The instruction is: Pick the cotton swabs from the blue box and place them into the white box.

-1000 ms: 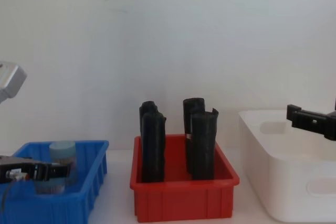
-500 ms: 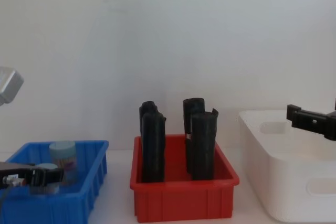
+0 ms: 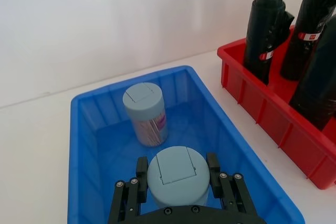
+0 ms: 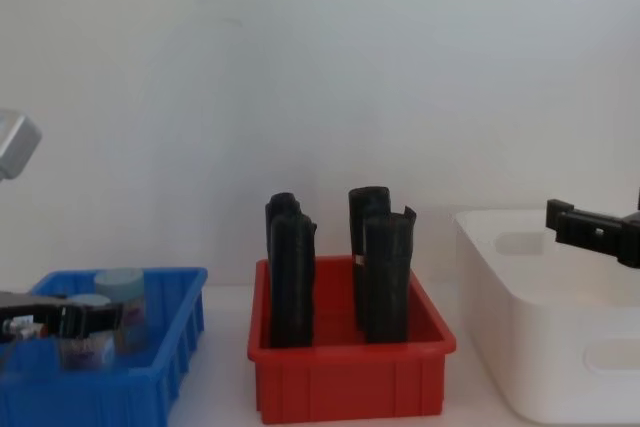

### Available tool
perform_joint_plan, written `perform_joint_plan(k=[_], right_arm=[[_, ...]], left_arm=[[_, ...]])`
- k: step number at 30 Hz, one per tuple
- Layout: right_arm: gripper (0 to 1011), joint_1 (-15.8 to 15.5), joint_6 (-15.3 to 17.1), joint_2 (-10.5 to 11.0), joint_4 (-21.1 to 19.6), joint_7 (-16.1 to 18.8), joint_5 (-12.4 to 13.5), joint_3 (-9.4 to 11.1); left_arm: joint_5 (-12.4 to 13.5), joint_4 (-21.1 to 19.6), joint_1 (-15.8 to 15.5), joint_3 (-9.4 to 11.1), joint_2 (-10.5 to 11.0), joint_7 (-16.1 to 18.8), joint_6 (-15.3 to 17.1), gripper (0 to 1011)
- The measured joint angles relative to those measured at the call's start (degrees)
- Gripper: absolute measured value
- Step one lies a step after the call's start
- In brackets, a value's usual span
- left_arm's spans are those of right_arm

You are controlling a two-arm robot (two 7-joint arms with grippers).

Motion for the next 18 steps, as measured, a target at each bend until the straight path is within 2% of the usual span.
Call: perform_joint_plan(k=[5,10,18], right_arm=[[1001,0.0,0.0,0.0,0.0,0.0,0.0,0.0],[1001,0.0,0.0,0.0,0.0,0.0,0.0,0.0],[1001,0.0,0.0,0.0,0.0,0.0,0.0,0.0]], left_arm=[[0.4,-2.5,0.5,-0.4,0.5,0.3,-0.3,670],[0.9,-6.7,0.9,-1.0,1.3,0.4,-0.2,671],[1.3,-13.3,1.5,-1.9,2.8,-0.9,1.8,671]])
